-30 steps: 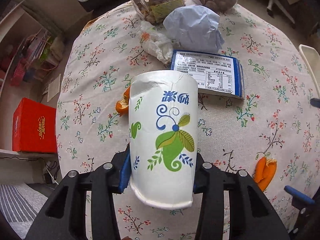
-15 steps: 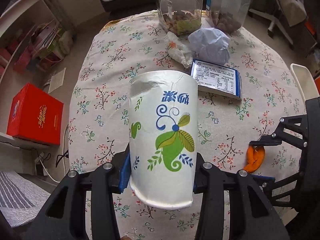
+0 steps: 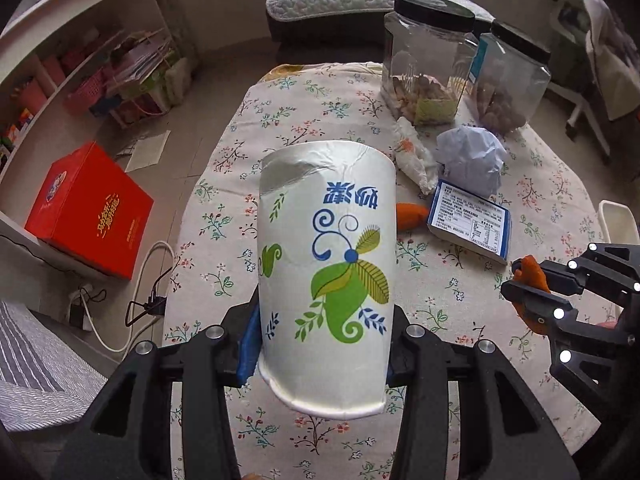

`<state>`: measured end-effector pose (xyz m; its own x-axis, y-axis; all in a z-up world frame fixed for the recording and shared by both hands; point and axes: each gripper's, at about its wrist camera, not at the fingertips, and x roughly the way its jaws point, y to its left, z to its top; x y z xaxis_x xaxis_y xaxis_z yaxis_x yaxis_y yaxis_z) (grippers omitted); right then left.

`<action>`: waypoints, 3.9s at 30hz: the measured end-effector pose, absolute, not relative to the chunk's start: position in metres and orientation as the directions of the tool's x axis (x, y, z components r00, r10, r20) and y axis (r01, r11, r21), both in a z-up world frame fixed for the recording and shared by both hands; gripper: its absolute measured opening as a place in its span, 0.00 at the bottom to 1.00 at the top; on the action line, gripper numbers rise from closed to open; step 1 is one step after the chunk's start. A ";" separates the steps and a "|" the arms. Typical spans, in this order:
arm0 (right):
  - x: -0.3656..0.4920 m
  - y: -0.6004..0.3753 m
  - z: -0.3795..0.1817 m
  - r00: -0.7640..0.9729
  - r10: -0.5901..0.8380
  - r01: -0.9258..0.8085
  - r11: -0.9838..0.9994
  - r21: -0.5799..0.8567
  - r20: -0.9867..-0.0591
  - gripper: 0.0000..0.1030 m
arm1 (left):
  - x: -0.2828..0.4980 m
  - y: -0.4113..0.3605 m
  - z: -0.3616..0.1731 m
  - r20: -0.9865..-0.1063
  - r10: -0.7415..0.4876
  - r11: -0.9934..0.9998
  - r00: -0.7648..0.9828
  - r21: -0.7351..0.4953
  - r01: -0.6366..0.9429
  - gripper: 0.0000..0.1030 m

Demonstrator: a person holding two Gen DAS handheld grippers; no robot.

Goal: Collect trash
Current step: 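Carry the paper cup and orange peel over the bin and release both with both tools, then move both tools back over the table toward the remaining trash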

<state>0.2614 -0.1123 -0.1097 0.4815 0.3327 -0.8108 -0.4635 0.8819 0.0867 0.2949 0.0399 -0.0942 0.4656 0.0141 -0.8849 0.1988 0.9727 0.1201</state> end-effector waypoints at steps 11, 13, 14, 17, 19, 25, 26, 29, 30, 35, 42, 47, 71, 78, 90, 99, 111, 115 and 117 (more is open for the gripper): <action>0.258 -0.142 -0.054 0.712 0.289 -0.298 0.950 0.097 -0.640 0.13 | 0.284 0.029 -0.052 -0.736 0.054 0.989 0.675 0.133 0.066 0.46; 0.257 -0.147 -0.050 0.739 0.259 -0.267 0.960 0.082 -0.621 0.13 | 0.280 0.024 -0.046 -0.710 0.058 0.991 0.702 0.127 0.046 0.46; 0.257 -0.150 -0.049 0.748 0.249 -0.253 0.964 0.082 -0.615 0.13 | 0.278 0.021 -0.044 -0.696 0.062 0.991 0.716 0.125 0.037 0.46; 0.255 -0.156 -0.046 0.776 0.212 -0.211 0.975 0.071 -0.594 0.13 | 0.269 0.011 -0.036 -0.649 0.071 0.992 0.758 0.126 0.016 0.46; 0.253 -0.160 -0.042 0.795 0.192 -0.189 0.980 0.066 -0.576 0.13 | 0.263 0.004 -0.031 -0.617 0.072 0.993 0.784 0.121 0.005 0.46; 0.244 -0.173 -0.033 0.833 0.145 -0.137 0.989 0.056 -0.534 0.13 | 0.252 -0.014 -0.023 -0.556 0.077 0.994 0.828 0.102 -0.024 0.47; 0.243 -0.177 -0.032 0.836 0.139 -0.128 0.990 0.058 -0.530 0.13 | 0.251 -0.017 -0.022 -0.551 0.077 0.994 0.831 0.102 -0.024 0.47; 0.241 -0.185 -0.030 0.844 0.122 -0.107 0.993 0.059 -0.523 0.13 | 0.247 -0.024 -0.021 -0.539 0.075 0.995 0.839 0.098 -0.026 0.47; 0.240 -0.188 -0.029 0.847 0.115 -0.100 0.993 0.057 -0.520 0.13 | 0.246 -0.027 -0.021 -0.536 0.071 0.995 0.841 0.095 -0.024 0.47; 0.234 -0.198 -0.025 0.859 0.086 -0.070 0.996 0.051 -0.505 0.13 | 0.240 -0.041 -0.016 -0.523 0.044 0.998 0.851 0.069 -0.009 0.47; 0.227 -0.212 -0.021 0.867 0.047 -0.034 0.999 0.036 -0.495 0.13 | 0.232 -0.067 -0.008 -0.505 -0.001 0.998 0.863 0.048 0.030 0.47; 0.221 -0.231 -0.018 0.874 0.017 -0.002 0.999 0.032 -0.486 0.13 | 0.230 -0.084 -0.004 -0.502 -0.034 0.998 0.864 0.033 0.058 0.47; 0.163 -0.393 -0.012 0.837 -0.242 0.292 0.956 0.027 -0.490 0.13 | 0.206 -0.211 -0.016 -0.519 -0.205 0.964 0.829 0.038 0.263 0.47; 0.134 -0.450 -0.008 0.814 -0.341 0.427 0.900 0.086 -0.470 0.60 | 0.191 -0.266 -0.021 -0.527 -0.286 0.933 0.800 0.037 0.358 0.47; 0.076 -0.531 -0.014 0.716 -0.539 0.649 0.749 0.136 -0.444 0.93 | 0.164 -0.355 -0.031 -0.556 -0.416 0.857 0.719 0.024 0.515 0.49; 0.045 -0.566 -0.022 0.596 -0.660 0.779 0.614 0.127 -0.457 0.93 | 0.154 -0.403 -0.037 -0.600 -0.502 0.793 0.623 -0.033 0.608 0.73; 0.062 -0.508 -0.012 0.613 -0.701 0.746 0.665 -0.025 -0.363 0.93 | 0.163 -0.362 -0.006 -0.456 -0.327 0.896 0.828 0.130 0.425 0.90; 0.075 -0.478 -0.008 0.648 -0.677 0.705 0.707 -0.062 -0.349 0.93 | 0.175 -0.330 -0.004 -0.450 -0.281 0.923 0.847 0.114 0.367 0.91; 0.084 -0.465 -0.007 0.666 -0.657 0.681 0.729 -0.070 -0.354 0.93 | 0.181 -0.318 -0.003 -0.466 -0.265 0.931 0.844 0.104 0.349 0.91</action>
